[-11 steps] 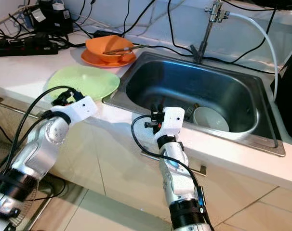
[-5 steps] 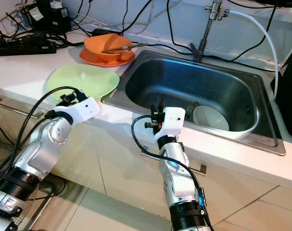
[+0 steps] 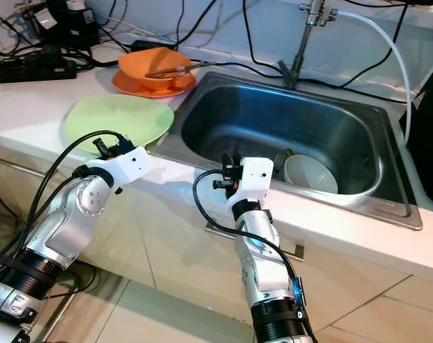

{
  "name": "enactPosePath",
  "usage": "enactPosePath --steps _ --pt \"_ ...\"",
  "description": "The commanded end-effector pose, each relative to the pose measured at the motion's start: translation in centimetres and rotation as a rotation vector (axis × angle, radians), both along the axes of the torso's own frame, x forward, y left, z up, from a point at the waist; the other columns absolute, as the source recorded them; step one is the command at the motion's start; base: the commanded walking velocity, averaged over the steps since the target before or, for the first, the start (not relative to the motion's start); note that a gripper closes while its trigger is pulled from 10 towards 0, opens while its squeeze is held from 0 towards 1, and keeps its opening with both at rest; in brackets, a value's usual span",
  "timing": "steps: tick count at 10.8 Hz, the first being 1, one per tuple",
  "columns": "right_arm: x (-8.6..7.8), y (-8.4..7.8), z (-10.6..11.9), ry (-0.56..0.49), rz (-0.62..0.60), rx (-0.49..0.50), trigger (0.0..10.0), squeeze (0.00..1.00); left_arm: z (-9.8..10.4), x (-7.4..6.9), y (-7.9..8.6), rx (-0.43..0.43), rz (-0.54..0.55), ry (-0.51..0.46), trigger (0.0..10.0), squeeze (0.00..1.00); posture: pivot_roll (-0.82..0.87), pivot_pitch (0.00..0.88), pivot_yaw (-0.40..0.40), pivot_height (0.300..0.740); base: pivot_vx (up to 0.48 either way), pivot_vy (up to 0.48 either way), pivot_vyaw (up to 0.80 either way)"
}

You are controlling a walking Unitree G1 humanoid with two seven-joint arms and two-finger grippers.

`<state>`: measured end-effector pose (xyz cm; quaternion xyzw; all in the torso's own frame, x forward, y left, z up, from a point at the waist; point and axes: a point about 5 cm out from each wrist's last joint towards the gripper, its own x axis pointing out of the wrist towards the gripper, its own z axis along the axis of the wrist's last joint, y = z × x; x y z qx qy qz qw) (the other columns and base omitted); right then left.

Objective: Kitchen organization

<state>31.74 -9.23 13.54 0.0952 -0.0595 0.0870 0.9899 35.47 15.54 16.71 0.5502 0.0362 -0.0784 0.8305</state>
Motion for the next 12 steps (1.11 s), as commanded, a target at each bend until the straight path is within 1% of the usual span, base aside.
enactPosePath --steps 1,4,5,6,7,8,9,10,12 --pt "-0.2 -0.5 -0.9 0.048 -0.018 -0.009 10.0 0.00 -1.4 -0.3 -0.3 0.006 -0.015 0.060 0.0 0.00 0.10 0.117 -0.031 0.740 0.000 0.000 0.00" --pt "-0.1 -0.5 -0.9 0.053 -0.018 -0.009 10.0 0.00 -1.3 -0.3 -0.2 0.000 -0.010 0.058 0.0 0.00 0.10 0.114 -0.034 0.740 0.000 0.000 0.00" --pt "-0.1 -0.5 -0.9 0.053 -0.018 -0.009 10.0 0.00 -1.0 -0.4 0.0 -0.001 0.001 0.037 0.0 0.00 0.11 0.112 -0.035 0.740 0.000 0.000 0.00" --pt "-0.1 -0.5 -0.9 0.053 -0.018 -0.008 10.0 0.00 -0.5 -0.4 0.1 -0.003 0.015 -0.003 0.0 0.00 0.11 0.112 -0.035 0.740 0.000 0.000 0.00" --pt "0.0 -0.5 -0.9 0.053 -0.018 -0.007 10.0 0.00 0.7 -0.4 0.2 -0.006 0.039 -0.089 0.0 0.00 0.11 0.109 -0.037 0.740 0.000 0.000 0.00" --pt "0.0 -0.5 -0.9 0.054 -0.016 -0.007 10.0 0.00 1.8 -0.7 0.2 -0.012 0.055 -0.165 4.4 0.00 0.11 0.106 -0.040 0.740 0.000 0.000 0.00" --pt "0.1 -0.4 -0.9 0.055 -0.013 -0.006 10.0 0.00 2.4 -1.0 0.2 -0.012 0.063 -0.221 10.0 0.00 0.12 0.106 -0.041 0.740 0.000 0.000 0.00" --pt "0.2 -0.3 -0.9 0.055 -0.009 -0.006 10.0 0.00 2.4 -1.4 0.1 -0.012 0.065 -0.248 10.0 0.00 0.12 0.101 -0.044 0.740 0.000 0.000 0.00" --pt "0.3 -0.3 -0.9 0.055 -0.007 -0.004 10.0 0.00 2.2 -1.8 -0.3 -0.014 0.060 -0.252 10.0 0.00 0.12 0.093 -0.044 0.740 0.000 0.000 0.00"
